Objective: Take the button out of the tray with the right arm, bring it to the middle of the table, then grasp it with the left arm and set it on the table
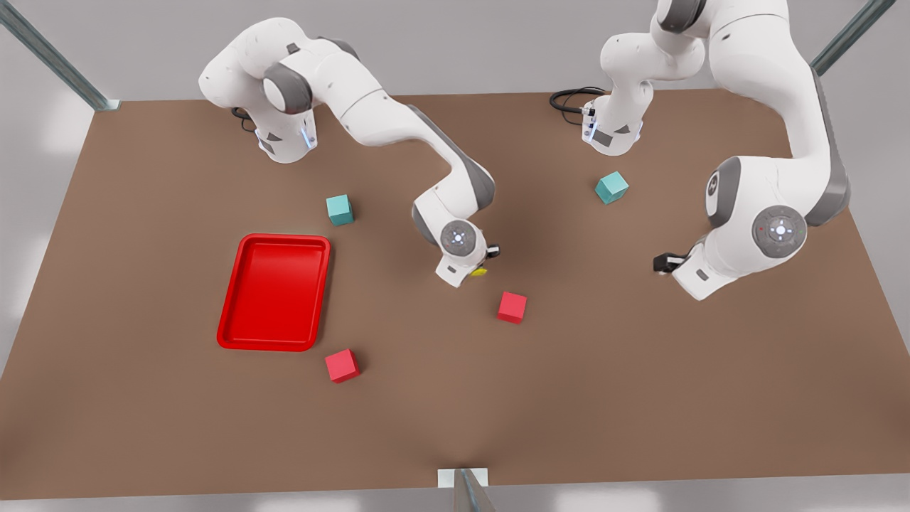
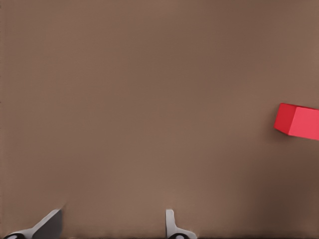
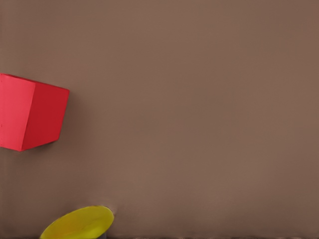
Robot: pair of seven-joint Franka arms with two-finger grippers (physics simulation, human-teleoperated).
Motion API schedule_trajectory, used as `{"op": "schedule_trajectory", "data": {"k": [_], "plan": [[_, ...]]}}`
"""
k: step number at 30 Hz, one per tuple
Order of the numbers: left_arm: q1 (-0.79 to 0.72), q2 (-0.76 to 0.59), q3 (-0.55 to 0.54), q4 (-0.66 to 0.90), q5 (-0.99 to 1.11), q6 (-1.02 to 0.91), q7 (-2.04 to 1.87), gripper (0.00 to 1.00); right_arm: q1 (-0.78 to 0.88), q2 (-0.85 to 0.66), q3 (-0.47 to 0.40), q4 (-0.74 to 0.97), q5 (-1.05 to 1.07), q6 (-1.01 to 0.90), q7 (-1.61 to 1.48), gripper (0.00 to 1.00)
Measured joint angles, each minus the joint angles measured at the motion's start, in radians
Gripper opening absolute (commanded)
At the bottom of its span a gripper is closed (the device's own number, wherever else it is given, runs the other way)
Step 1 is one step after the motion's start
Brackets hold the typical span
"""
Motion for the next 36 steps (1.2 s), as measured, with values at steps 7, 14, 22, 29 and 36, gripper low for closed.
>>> {"op": "schedule_trajectory", "data": {"k": [7,14,22,29,36], "plan": [[-0.002,-0.002,-0.001,0.015,0.018,-0.064,-0.001,1.0,0.005,0.015,0.003,0.021,0.044,-0.008,0.069,1.0],[-0.033,-0.014,-0.302,0.05,-0.02,-0.046,-0.081,1.0,-0.241,-0.304,0.042,-0.246,-0.045,-0.039,0.091,1.0],[-0.342,0.157,-0.417,-0.083,0.132,0.232,-0.51,1.0,-0.927,-0.747,0.055,-0.531,-0.497,-0.149,-0.095,1.0],[-0.362,0.279,-0.362,-0.052,0.236,0.358,-0.856,1.0,-1.213,-0.77,0.41,-0.357,-0.614,-0.314,-0.239,1.0],[-0.366,0.33,-0.344,-0.079,0.32,0.413,-1.117,1.0,-1.195,-0.724,0.467,-0.271,-0.63,-0.359,-0.328,1.0]]}}
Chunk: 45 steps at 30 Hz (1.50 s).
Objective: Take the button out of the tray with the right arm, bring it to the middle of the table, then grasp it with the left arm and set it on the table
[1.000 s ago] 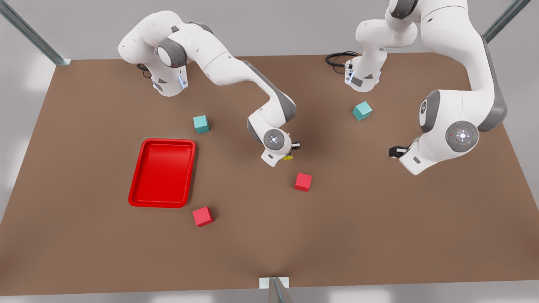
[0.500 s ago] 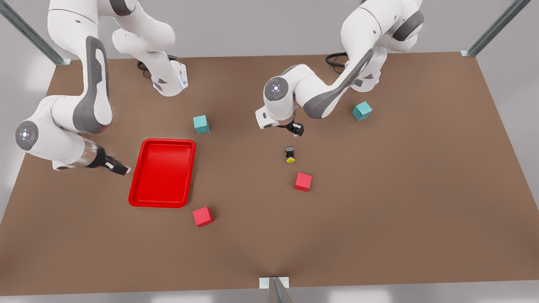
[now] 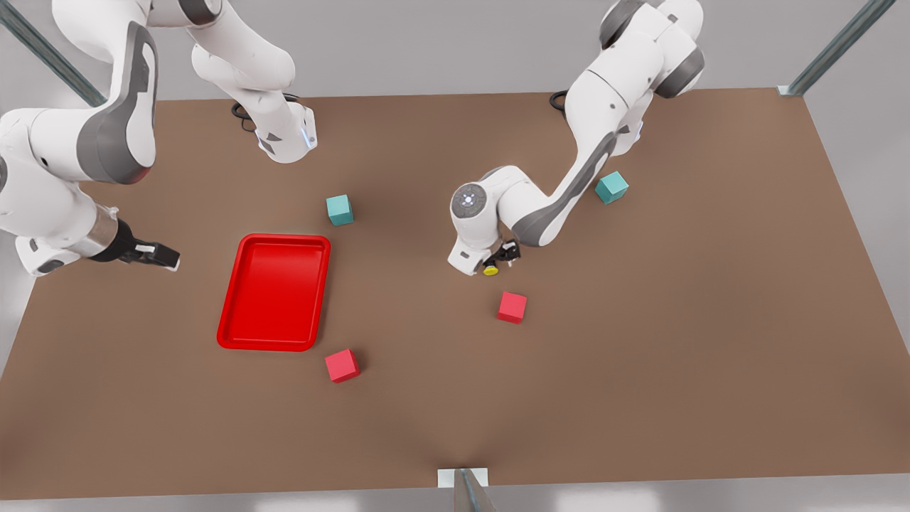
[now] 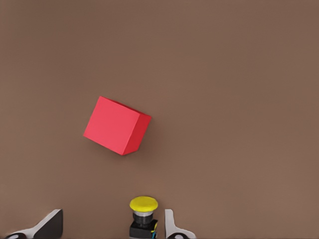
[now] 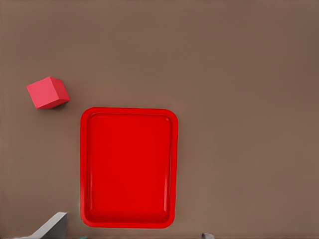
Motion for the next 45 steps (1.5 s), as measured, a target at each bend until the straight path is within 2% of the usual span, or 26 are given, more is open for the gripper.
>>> {"op": "schedule_trajectory", "data": {"k": [6,9,17,26,33,45], "plan": [[0.028,0.003,-0.053,-0.153,0.029,0.16,-0.12,1.0,-0.006,-0.026,0.0,0.04,-0.003,0.001,-0.051,1.0],[0.038,0.0,-0.06,-0.207,0.033,0.234,-0.159,1.0,-0.065,-0.016,-0.004,0.023,-0.002,0.001,-0.071,1.0],[0.061,-0.026,-0.061,-0.329,0.105,0.318,-0.241,1.0,-0.056,-0.018,0.004,0.011,-0.006,-0.003,-0.111,1.0],[0.077,-0.015,-0.073,-0.362,0.146,0.363,-0.301,1.0,-0.044,0.032,0.019,0.008,-0.03,0.01,-0.138,1.0],[0.087,0.007,-0.075,-0.388,0.15,0.459,-0.328,1.0,0.06,0.047,0.02,0.025,-0.106,0.116,-0.151,1.0],[0.09,0.022,-0.073,-0.393,0.162,0.507,-0.332,1.0,0.061,0.127,0.019,0.042,-0.134,0.324,-0.163,1.0]]}}
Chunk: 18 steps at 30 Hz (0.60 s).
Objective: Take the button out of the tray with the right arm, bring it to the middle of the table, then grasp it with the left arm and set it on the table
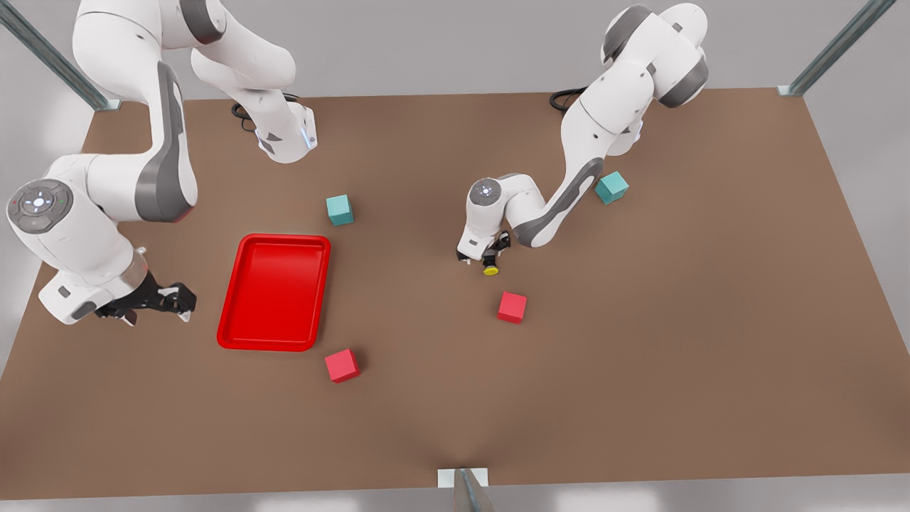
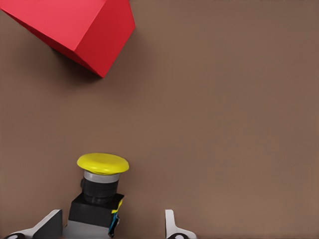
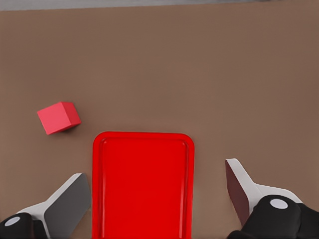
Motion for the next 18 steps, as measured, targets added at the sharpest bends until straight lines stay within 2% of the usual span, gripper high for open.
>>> {"op": "schedule_trajectory", "data": {"k": [5,6,7,8,11,12,13,14,17,18], "plan": [[0.0,0.004,0.002,-0.002,0.005,0.002,0.006,0.99,-0.002,0.003,0.0,0.0,-0.001,0.03,-0.003,1.0],[0.0,0.004,0.002,-0.002,0.005,0.002,0.008,0.95,-0.002,0.005,-0.001,0.0,-0.001,0.035,-0.003,1.0],[0.003,0.004,0.001,-0.002,0.005,0.002,0.009,0.76,-0.002,0.008,-0.001,0.0,-0.001,0.038,-0.004,1.0],[0.006,0.004,0.001,-0.002,0.006,0.001,0.01,0.7,-0.001,0.01,-0.001,0.0,-0.001,0.041,-0.004,1.0],[0.014,0.004,0.001,-0.003,0.006,0.0,0.012,0.7,-0.001,0.01,-0.001,0.0,-0.001,0.048,-0.006,1.0],[0.018,0.004,0.0,-0.004,0.006,0.0,0.013,0.63,-0.001,0.01,-0.001,0.0,-0.001,0.05,-0.006,1.0],[0.021,0.004,0.0,-0.006,0.006,-0.001,0.014,0.47,0.0,0.01,-0.001,0.0,-0.001,0.051,-0.006,1.0],[0.024,0.003,0.0,-0.007,0.007,-0.002,0.015,0.37,0.0,0.01,-0.001,0.0,-0.001,0.052,-0.007,1.0],[0.032,-0.001,-0.001,-0.007,0.008,-0.008,0.016,0.26,-0.001,0.011,-0.001,0.0,-0.001,0.056,-0.007,1.0],[0.034,-0.002,-0.001,-0.007,0.008,-0.011,0.016,0.26,-0.001,0.013,-0.001,0.0,-0.001,0.058,-0.008,1.0]]}}
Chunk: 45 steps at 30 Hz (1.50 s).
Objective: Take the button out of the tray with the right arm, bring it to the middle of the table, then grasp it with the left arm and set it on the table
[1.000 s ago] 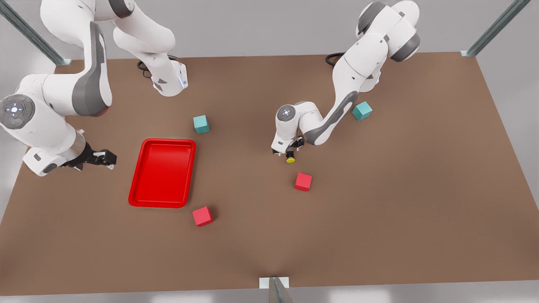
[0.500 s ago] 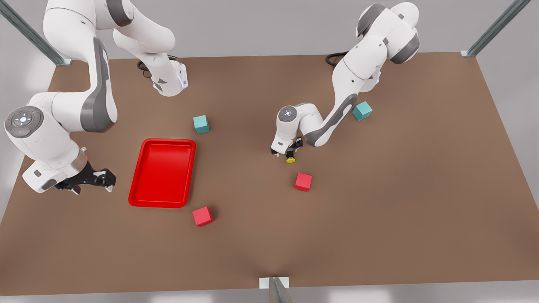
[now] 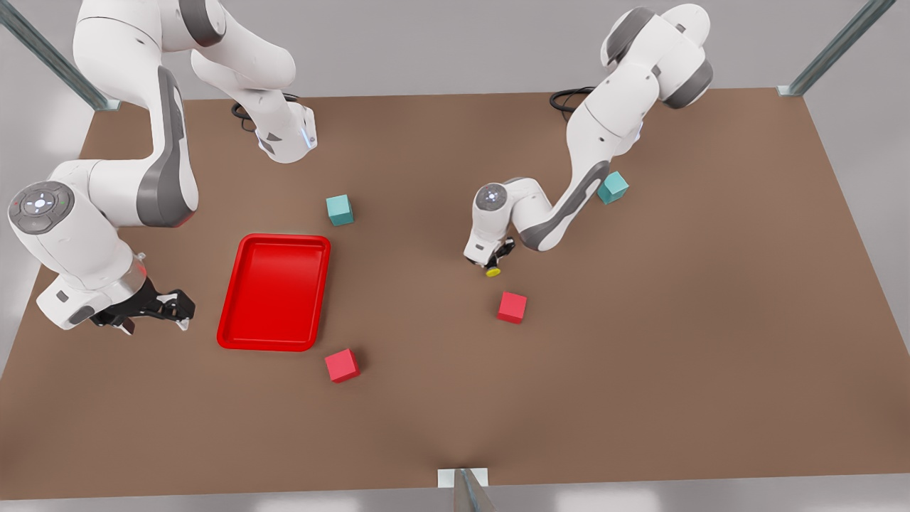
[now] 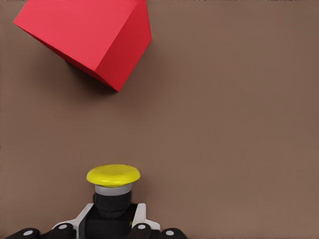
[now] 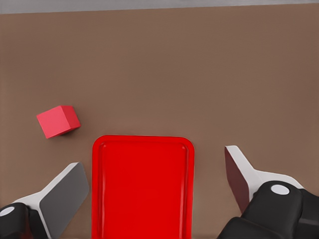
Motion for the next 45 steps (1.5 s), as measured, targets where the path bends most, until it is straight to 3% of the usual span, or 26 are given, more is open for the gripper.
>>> {"op": "schedule_trajectory", "data": {"k": [2,5,10,15,17,18,21,22,25,29,32,37,45], "plan": [[0.012,-0.008,-0.006,0.002,0.001,-0.009,0.0,0.27,0.0,0.002,0.0,0.0,0.0,0.004,0.0,1.0],[0.162,-0.015,-0.175,0.007,0.0,-0.07,0.004,0.28,-0.001,0.003,0.0,0.0,0.0,0.009,-0.001,1.0],[0.292,-0.025,-0.341,0.048,-0.021,-0.182,-0.002,0.28,-0.003,0.006,0.0,0.0,0.0,0.023,-0.002,1.0],[0.36,-0.047,-0.359,0.239,-0.03,-0.32,-0.073,0.28,-0.001,0.006,0.0,0.0,0.0,0.03,-0.002,1.0],[0.255,-0.088,-0.234,0.3,-0.014,-0.382,-0.126,0.28,-0.002,0.007,0.0,0.0,0.0,0.032,-0.003,1.0],[0.12,-0.098,-0.096,0.345,-0.005,-0.429,-0.158,0.28,-0.002,0.01,0.0,0.0,0.0,0.033,-0.003,1.0],[-0.402,-0.092,0.464,0.421,0.015,-0.6,-0.251,0.28,-0.002,0.013,0.0,0.0,0.0,0.034,-0.003,1.0],[-0.524,-0.086,0.597,0.423,0.018,-0.658,-0.281,0.28,-0.002,0.013,0.0,0.0,0.0,0.035,-0.003,1.0],[-0.79,0.013,0.876,0.401,0.012,-0.822,-0.369,0.28,-0.002,0.014,0.0,0.0,0.0,0.038,-0.003,1.0],[-1.04,0.302,1.181,0.402,-0.179,-0.963,-0.471,0.28,-0.001,0.013,0.0,0.0,0.0,0.043,-0.004,1.0],[-1.085,0.412,1.267,0.43,-0.285,-1.025,-0.538,0.28,-0.002,0.013,0.0,0.0,0.0,0.045,-0.004,1.0],[-1.073,0.568,1.275,0.527,-0.404,-1.049,-0.646,0.28,-0.005,0.012,-0.004,0.0,0.002,0.044,-0.005,1.0],[-1.099,0.639,1.272,0.546,-0.451,-1.053,-0.78,0.27,0.001,0.011,-0.005,0.0,0.003,0.037,-0.006,1.0]]}}
